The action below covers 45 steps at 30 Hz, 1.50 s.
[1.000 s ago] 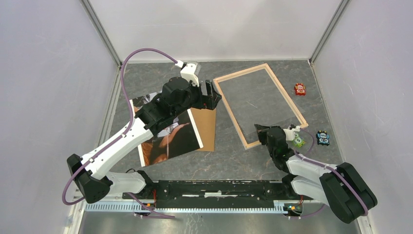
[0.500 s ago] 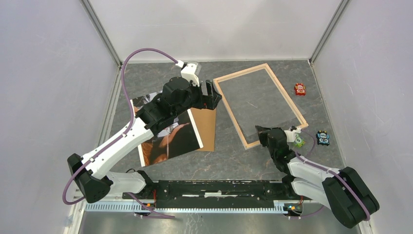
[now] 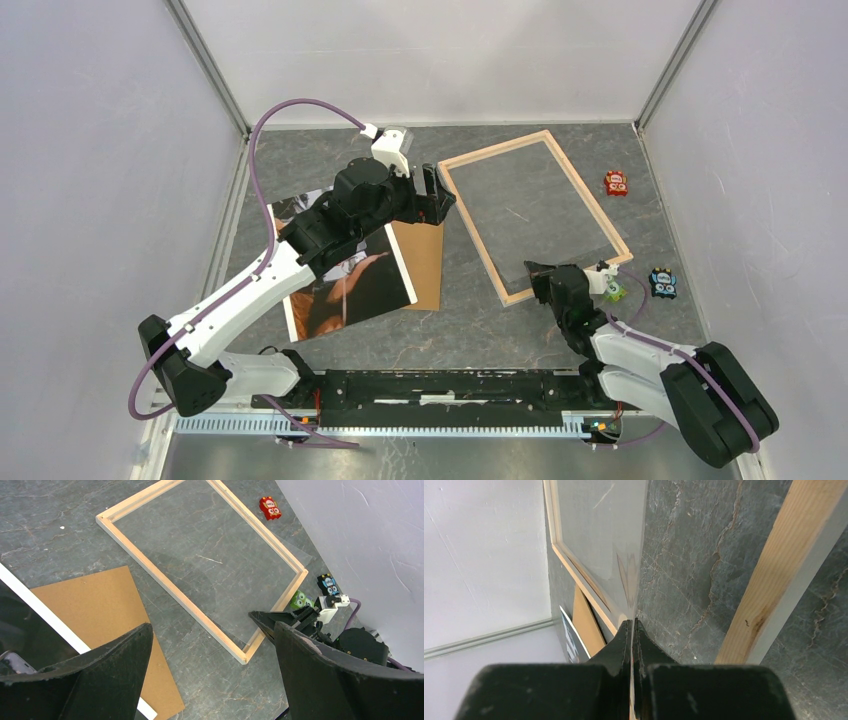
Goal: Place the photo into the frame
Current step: Place the photo frame item in the photo frame.
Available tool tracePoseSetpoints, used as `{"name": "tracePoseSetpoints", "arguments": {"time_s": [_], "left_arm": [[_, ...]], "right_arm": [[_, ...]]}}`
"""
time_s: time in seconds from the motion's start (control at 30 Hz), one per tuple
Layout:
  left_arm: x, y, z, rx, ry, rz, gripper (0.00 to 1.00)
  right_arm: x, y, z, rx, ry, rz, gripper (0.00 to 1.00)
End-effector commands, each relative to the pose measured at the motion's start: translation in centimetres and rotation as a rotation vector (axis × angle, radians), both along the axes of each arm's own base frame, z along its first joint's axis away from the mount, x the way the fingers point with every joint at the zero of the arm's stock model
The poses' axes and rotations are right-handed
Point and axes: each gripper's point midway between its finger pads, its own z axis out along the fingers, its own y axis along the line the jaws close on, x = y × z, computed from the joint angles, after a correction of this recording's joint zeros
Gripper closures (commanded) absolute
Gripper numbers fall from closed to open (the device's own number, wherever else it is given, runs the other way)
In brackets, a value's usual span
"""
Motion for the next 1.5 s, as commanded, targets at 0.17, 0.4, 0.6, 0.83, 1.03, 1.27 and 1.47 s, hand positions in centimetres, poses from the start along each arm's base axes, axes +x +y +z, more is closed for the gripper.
{"name": "tracePoseSetpoints", "arguments": {"time_s": [0.17,0.4,0.6,0.83,1.03,1.27,1.47], "left_arm": [[0.4,-0.3,0.9,0.002,-0.055,-0.02,0.04],[0.4,-0.3,0.7,0.004,-0.051,-0.022,0.03],[0.4,-0.3,0.7,0.004,-0.05,-0.021,0.04],[0.4,-0.4,0.5,0.005,-0.046,-0.025,0.04],[0.4,-0.5,0.5,0.004,-0.044,-0.025,0.04],[0.4,-0.5,0.5,0.004,-0.043,-0.026,0.04],[0.4,-0.6,0.4,0.003,-0.041,-0.029,0.04]], "right_arm": [[-0.5,0.1,-0.5,0.004,0.003,0.012,1.0],[-0.7,0.0,-0.6,0.003,0.008,0.008,1.0],[-0.8,0.0,-0.8,0.006,0.014,0.01,1.0],[-1.0,0.0,-1.1,0.014,0.026,0.011,1.0],[-1.1,0.1,-1.3,0.015,0.033,0.014,1.0],[-1.3,-0.1,-1.6,0.016,0.042,0.007,1.0],[-1.4,-0.1,-1.7,0.014,0.045,0.006,1.0]]}}
